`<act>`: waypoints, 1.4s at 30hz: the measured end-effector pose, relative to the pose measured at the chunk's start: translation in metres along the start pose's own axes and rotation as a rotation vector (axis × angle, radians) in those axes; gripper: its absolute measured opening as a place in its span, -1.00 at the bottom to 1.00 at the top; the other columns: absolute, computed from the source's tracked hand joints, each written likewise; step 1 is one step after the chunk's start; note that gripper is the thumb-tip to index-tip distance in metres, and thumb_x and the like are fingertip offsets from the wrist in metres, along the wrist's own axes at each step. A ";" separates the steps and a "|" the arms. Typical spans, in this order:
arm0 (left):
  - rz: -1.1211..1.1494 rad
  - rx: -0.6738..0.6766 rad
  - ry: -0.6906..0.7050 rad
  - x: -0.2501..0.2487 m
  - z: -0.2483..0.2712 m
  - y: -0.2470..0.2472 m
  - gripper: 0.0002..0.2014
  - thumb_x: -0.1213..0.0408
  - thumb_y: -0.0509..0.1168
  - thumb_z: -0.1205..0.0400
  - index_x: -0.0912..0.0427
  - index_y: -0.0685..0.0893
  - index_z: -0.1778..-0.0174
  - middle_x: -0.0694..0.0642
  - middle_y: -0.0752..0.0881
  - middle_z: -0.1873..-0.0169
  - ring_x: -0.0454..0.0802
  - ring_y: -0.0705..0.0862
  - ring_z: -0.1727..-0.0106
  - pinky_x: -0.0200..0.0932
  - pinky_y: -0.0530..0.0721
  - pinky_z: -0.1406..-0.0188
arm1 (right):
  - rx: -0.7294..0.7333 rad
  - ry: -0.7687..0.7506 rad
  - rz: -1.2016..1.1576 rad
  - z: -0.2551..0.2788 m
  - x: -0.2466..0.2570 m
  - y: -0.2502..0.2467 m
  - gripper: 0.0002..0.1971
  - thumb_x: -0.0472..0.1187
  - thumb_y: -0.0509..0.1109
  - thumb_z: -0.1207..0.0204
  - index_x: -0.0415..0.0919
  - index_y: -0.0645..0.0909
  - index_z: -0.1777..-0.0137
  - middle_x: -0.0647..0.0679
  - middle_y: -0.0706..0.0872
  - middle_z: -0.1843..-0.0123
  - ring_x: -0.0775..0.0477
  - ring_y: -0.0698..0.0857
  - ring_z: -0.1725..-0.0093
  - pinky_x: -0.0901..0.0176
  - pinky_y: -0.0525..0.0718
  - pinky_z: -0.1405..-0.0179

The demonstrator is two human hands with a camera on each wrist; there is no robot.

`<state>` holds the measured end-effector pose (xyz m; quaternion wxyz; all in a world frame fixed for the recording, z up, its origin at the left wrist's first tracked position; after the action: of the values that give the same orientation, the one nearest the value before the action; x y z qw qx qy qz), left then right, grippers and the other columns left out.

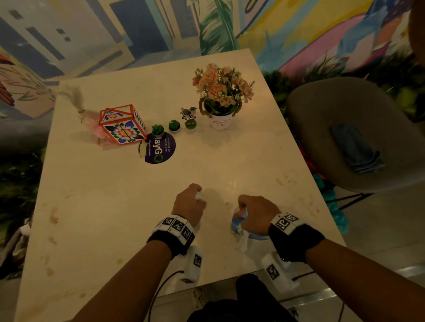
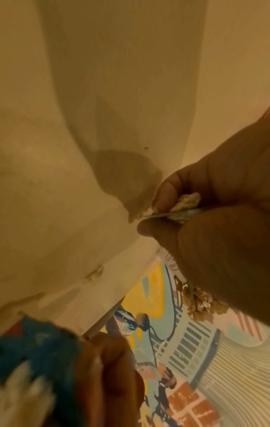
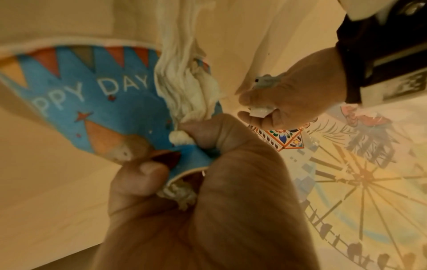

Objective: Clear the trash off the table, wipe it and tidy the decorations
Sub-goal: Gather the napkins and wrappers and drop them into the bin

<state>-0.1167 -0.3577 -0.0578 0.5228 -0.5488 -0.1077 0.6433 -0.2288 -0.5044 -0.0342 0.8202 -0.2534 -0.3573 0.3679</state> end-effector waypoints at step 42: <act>0.095 0.021 0.088 0.001 0.023 -0.026 -0.89 0.40 0.20 -0.60 0.24 0.54 0.26 0.12 0.64 0.32 -0.03 0.54 0.36 -0.21 0.44 0.46 | -0.584 0.078 -0.403 0.063 -0.061 -0.106 -0.85 -0.31 0.48 -0.46 -0.42 0.63 0.19 -0.36 0.68 0.34 0.02 0.60 0.68 0.26 0.54 0.81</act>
<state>-0.1208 -0.3360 -0.0308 0.5017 -0.5756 -0.0515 0.6437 -0.2616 -0.6059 0.0520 0.7823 -0.4155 -0.4586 0.0711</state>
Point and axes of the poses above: each hand's wrist, its own z-axis away from the middle knuckle, its own y-axis out of the palm, x = y × z, the point moved 7 cm from there along -z, towards the middle knuckle
